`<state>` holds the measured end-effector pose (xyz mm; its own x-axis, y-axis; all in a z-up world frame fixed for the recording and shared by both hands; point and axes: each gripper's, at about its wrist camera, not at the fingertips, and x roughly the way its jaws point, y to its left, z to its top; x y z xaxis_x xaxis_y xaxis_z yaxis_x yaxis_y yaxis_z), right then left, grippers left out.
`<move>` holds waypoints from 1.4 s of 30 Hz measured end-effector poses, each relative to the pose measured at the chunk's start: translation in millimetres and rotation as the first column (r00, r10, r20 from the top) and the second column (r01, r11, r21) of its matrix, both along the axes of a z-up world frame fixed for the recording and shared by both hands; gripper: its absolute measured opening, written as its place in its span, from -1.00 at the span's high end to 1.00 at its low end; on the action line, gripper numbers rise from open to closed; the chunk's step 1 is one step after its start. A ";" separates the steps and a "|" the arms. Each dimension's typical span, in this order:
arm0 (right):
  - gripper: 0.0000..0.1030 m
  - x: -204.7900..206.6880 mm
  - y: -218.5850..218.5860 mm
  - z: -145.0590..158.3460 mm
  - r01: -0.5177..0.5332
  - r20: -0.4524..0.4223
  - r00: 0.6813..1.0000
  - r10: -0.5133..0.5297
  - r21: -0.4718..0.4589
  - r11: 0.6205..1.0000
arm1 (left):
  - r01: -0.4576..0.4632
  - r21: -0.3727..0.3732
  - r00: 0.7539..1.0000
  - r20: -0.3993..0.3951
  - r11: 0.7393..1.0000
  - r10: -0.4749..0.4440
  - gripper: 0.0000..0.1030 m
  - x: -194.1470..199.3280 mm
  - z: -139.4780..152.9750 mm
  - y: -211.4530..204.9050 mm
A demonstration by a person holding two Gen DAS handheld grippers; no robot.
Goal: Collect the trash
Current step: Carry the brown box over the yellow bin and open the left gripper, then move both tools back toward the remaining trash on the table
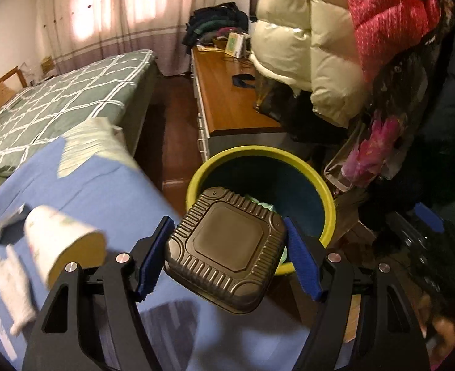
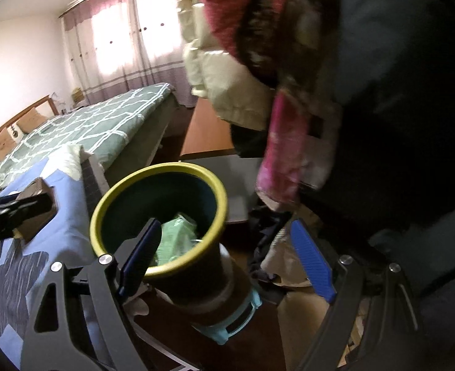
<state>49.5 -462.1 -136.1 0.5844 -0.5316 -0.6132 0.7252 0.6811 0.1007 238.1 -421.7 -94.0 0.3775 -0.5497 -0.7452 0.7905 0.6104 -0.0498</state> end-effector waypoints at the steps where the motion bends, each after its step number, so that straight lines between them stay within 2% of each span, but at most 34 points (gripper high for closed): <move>1: -0.58 -4.1 -3.4 -0.7 0.007 0.005 1.000 -0.007 0.008 1.000 | 0.006 0.005 1.000 0.001 1.000 -0.006 -0.39 0.1 -1.1 -7.2; 8: -0.62 -14.7 -11.6 -8.2 0.031 0.012 0.999 -0.032 0.037 0.999 | 0.038 0.047 0.999 -0.012 0.998 -0.037 -0.39 1.4 -15.4 -52.8; 14: -0.62 -15.2 -13.0 -9.3 0.034 0.014 0.999 -0.034 0.047 0.998 | 0.029 0.067 1.000 -0.015 0.997 -0.028 -0.42 7.9 -23.5 -69.0; 16: -0.62 -14.9 -13.0 -9.7 0.033 0.013 0.999 -0.034 0.049 0.998 | 0.022 0.070 1.000 -0.024 0.997 -0.020 -0.56 11.6 -25.8 -71.1; 17: -0.62 -15.0 -12.5 -9.6 0.033 0.012 0.999 -0.034 0.050 0.998 | 0.015 0.070 0.999 -0.031 0.997 -0.013 -0.71 13.5 -26.5 -71.5; 22: -0.62 -13.1 -11.7 -10.3 0.026 0.011 1.000 -0.027 0.054 0.998 | -0.010 0.045 0.999 -0.046 0.999 0.012 -0.73 15.2 -21.7 -59.0; 26: -0.63 -9.9 -9.2 -10.5 0.019 0.010 1.000 -0.020 0.055 0.998 | -0.026 -0.001 1.000 -0.014 1.000 0.026 -0.80 4.2 -4.8 -28.7; 29: -0.63 -5.5 -6.7 -12.1 0.006 0.008 1.000 -0.007 0.060 0.998 | -0.070 -0.046 0.997 0.023 0.996 0.071 -0.87 -2.1 10.8 9.8; 34: -0.64 6.6 4.6 -14.2 -0.032 -0.007 0.999 0.032 0.059 0.998 | -0.157 -0.097 0.986 0.040 0.983 0.162 -0.90 -1.5 24.0 72.6; 39: -0.65 21.5 23.8 -9.7 -0.083 -0.019 0.996 0.084 0.043 0.996 | -0.281 -0.125 0.954 0.073 0.951 0.292 -0.90 3.9 30.4 148.0; 42: -0.67 32.9 39.4 -4.1 -0.123 -0.028 0.992 0.124 0.021 0.992 | -0.357 -0.138 0.924 0.094 0.924 0.371 -0.90 8.3 32.1 191.6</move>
